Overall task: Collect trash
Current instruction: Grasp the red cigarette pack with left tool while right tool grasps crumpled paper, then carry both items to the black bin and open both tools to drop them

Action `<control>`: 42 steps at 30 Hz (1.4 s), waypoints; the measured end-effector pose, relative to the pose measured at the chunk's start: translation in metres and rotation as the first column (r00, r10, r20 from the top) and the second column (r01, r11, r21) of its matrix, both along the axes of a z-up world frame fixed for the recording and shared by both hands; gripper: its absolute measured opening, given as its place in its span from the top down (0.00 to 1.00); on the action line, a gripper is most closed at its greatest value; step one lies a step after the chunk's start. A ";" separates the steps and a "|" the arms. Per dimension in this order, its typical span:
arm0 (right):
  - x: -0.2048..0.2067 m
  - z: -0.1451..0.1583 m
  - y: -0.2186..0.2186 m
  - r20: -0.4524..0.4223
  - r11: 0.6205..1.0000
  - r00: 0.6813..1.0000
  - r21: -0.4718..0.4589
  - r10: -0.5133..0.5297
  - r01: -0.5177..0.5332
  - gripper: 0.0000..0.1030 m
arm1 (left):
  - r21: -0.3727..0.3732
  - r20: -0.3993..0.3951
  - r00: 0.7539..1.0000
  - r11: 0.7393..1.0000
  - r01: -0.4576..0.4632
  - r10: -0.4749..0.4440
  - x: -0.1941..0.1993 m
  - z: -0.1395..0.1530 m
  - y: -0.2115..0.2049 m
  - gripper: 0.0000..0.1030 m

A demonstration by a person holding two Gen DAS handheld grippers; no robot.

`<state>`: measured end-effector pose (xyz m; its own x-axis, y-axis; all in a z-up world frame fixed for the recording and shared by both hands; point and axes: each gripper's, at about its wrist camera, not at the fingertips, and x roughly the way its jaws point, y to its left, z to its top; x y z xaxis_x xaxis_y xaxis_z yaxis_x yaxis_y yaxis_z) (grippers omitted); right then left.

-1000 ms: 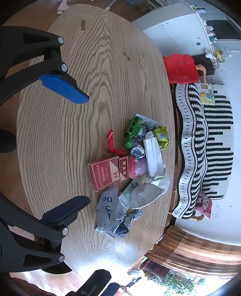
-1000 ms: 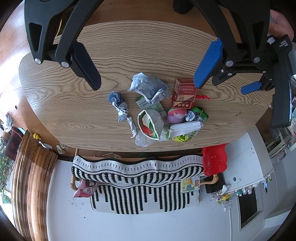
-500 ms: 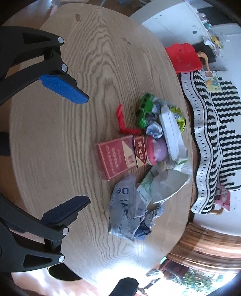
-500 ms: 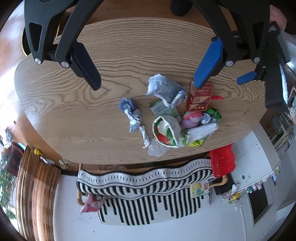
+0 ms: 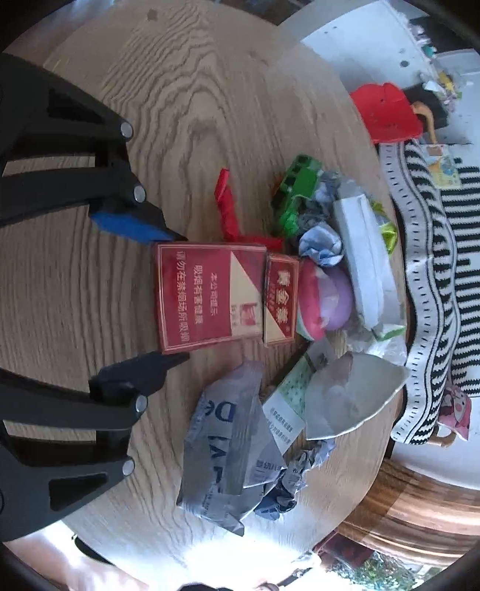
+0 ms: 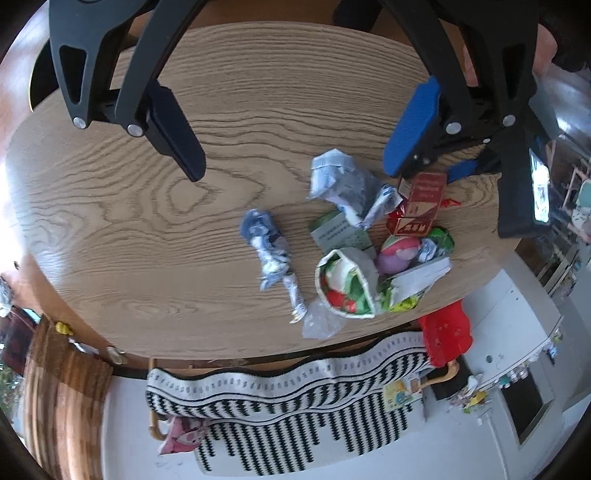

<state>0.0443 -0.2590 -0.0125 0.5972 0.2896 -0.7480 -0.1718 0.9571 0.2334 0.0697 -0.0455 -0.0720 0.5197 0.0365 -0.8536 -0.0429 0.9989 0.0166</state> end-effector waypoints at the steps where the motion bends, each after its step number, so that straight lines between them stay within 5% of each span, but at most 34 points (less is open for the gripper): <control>1: 0.003 -0.003 0.004 -0.007 1.000 1.000 0.002 0.012 -0.012 0.09 | -0.015 0.002 1.000 1.000 -0.013 0.013 -0.005 0.005 0.005 0.48; 9: 0.030 -0.027 0.032 -0.059 0.998 0.996 0.019 0.067 -0.066 0.09 | -0.047 0.102 0.995 0.999 0.021 -0.016 -0.045 0.049 0.027 0.48; 14: 0.049 -0.045 0.045 -0.107 0.995 0.992 0.076 0.068 -0.060 0.09 | -0.103 0.102 0.995 0.995 0.001 0.009 -0.038 0.056 0.038 0.48; 15: 0.053 -0.047 0.046 -0.115 0.994 0.991 0.094 0.063 -0.052 0.15 | -0.110 0.099 0.995 0.994 0.000 0.011 -0.036 0.056 0.038 0.48; 16: 0.056 -0.049 0.046 -0.123 0.993 0.990 0.108 0.063 -0.049 0.36 | -0.115 0.098 0.995 0.993 0.001 0.011 -0.038 0.056 0.039 0.48; 18: 0.057 -0.049 0.045 -0.138 0.986 0.987 0.159 0.078 -0.055 0.61 | -0.118 0.098 0.995 0.993 0.008 0.004 -0.038 0.056 0.037 0.48; 20: 0.054 -0.045 0.041 -0.140 0.985 0.988 0.166 0.067 -0.044 0.70 | -0.114 0.103 0.995 0.993 0.016 -0.005 -0.039 0.056 0.036 0.48; 27: 0.015 -0.010 0.008 -0.053 0.977 0.996 0.202 0.074 -0.062 0.73 | -0.131 0.119 0.991 0.989 0.069 -0.053 -0.040 0.064 0.011 0.48; 31: -0.023 0.023 -0.053 0.036 0.976 0.999 0.217 -0.009 0.001 0.73 | -0.141 0.144 0.982 0.980 0.142 -0.122 -0.042 0.069 -0.032 0.48; 35: -0.061 0.037 -0.138 0.103 0.970 0.974 0.159 -0.204 0.186 0.73 | -0.164 0.167 0.957 0.951 0.262 -0.235 -0.049 0.071 -0.093 0.48; 37: -0.082 0.036 -0.183 0.126 0.949 0.941 0.086 -0.313 0.304 0.73 | -0.171 0.187 0.926 0.918 0.358 -0.326 -0.057 0.072 -0.140 0.48; 42: -0.125 0.009 -0.287 0.076 0.847 0.844 0.022 -0.532 0.532 0.73 | -0.209 0.212 0.816 0.791 0.576 -0.538 -0.088 0.063 -0.254 0.48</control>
<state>-0.0804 -0.5458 -0.0039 0.7146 -0.0891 -0.6938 0.3462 0.9069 0.2402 -0.0178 -0.2991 -0.0086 0.4922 -0.5006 -0.7121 0.5391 0.8176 -0.2021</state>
